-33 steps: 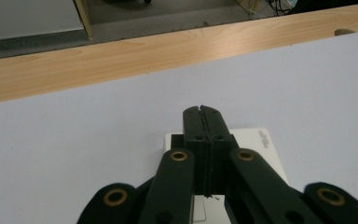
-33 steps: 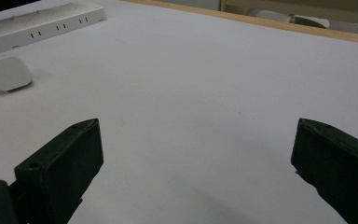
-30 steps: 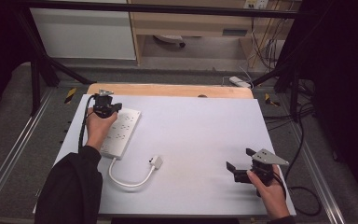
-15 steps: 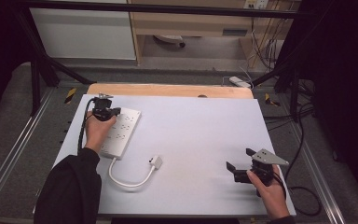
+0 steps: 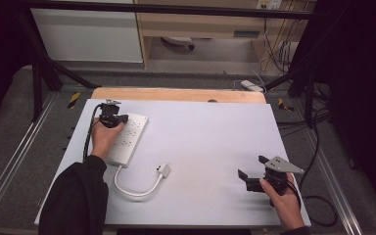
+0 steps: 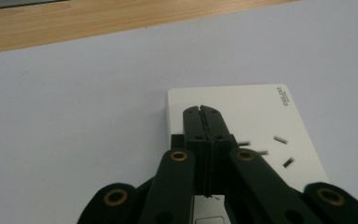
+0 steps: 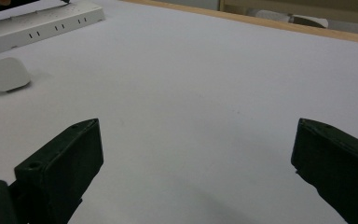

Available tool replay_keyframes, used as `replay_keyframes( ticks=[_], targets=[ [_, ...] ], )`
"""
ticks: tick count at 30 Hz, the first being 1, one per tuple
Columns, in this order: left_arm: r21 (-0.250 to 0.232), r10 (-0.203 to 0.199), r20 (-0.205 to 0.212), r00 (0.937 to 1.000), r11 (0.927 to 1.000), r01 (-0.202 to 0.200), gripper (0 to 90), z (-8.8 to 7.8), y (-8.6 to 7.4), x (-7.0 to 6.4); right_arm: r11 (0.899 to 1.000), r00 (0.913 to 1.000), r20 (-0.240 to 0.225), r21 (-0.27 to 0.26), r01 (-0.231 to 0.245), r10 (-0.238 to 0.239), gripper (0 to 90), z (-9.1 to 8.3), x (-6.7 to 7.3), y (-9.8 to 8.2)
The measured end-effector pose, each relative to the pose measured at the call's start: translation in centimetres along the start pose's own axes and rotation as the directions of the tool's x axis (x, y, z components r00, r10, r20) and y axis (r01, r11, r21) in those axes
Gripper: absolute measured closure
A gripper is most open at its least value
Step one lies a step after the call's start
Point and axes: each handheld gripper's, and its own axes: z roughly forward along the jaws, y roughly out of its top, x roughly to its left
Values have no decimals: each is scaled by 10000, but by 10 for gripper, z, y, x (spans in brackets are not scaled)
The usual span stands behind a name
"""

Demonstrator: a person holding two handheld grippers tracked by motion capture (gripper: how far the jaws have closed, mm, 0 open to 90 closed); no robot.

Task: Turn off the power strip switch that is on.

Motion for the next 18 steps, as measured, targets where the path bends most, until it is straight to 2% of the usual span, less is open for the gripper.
replay_keyframes(
  ticks=[18],
  targets=[
    [-36,22,-13,10000,10000,-22,900,2,0,0,10000,10000,-21,-33,-41,41,26,-1,0,0]
  ],
)
